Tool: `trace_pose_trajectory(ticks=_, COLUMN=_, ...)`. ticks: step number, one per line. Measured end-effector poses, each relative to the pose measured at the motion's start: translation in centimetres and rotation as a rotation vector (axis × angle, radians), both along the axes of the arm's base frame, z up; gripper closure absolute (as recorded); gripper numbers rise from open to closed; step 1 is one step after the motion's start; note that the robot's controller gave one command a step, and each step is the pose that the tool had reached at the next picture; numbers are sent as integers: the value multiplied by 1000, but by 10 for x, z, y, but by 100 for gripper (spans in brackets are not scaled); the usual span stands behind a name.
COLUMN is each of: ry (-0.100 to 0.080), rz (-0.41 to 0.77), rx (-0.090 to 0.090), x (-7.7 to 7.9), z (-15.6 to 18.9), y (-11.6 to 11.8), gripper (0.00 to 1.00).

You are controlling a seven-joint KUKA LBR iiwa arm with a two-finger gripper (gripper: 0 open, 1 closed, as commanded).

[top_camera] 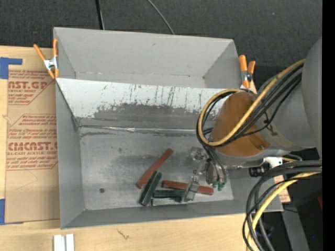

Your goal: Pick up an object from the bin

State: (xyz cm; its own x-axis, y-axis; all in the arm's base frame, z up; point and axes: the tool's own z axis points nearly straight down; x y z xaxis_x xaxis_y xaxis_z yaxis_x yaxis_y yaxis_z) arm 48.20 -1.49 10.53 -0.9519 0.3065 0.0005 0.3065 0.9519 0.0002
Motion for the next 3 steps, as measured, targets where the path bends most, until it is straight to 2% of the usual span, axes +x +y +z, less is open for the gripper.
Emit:
trace_pose_trajectory(ticks=1, ry=1, rz=111, rx=0, x=4, z=-35, y=15, gripper=0)
trace_pose_trajectory(ticks=2, ry=0, rz=-84, rx=2, x=0, z=-33, y=15, gripper=100)
trace_pose_trajectory(ticks=3, ry=0, rz=-84, rx=2, x=0, z=-33, y=15, gripper=100)
